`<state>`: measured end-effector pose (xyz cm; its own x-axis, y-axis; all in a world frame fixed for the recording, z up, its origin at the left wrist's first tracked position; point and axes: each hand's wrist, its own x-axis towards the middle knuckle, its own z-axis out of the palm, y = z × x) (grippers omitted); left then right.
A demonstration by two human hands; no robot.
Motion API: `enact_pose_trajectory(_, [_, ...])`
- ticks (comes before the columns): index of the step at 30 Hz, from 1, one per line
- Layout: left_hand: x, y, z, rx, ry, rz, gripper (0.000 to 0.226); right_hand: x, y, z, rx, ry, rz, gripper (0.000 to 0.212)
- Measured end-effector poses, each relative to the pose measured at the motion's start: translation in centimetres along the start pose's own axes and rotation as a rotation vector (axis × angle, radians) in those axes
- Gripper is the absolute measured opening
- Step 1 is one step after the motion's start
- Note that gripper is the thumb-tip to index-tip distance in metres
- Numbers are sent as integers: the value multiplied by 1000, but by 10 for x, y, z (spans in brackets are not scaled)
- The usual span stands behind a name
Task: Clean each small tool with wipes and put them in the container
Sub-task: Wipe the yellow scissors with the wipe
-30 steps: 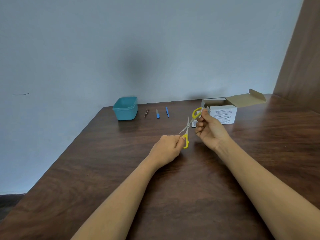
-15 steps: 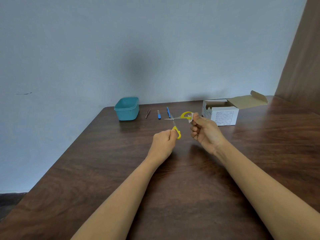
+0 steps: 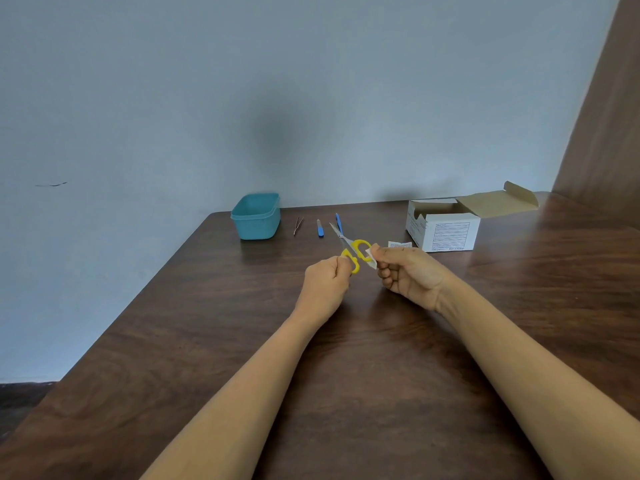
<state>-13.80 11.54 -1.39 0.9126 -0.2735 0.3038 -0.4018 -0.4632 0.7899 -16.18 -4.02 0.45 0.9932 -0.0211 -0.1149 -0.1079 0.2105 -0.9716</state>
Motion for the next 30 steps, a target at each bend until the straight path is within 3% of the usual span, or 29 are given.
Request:
enact_pose_trajectory(7, [-1, -2, 1, 6, -1, 41, 41, 0, -1, -1, 24, 30, 38, 12])
enact_pose_trajectory(14, [-4, -1, 0, 151, -123, 164, 41, 4, 1, -6, 82, 124, 32, 20])
enact_pose_trajectory(23, [-5, -2, 2, 250, -177, 223, 45, 3, 1, -6, 32, 110, 31, 8])
enact_pose_trajectory(30, [-6, -1, 4, 318, -207, 259, 41, 2, 4, -5, -117, 129, -53, 17])
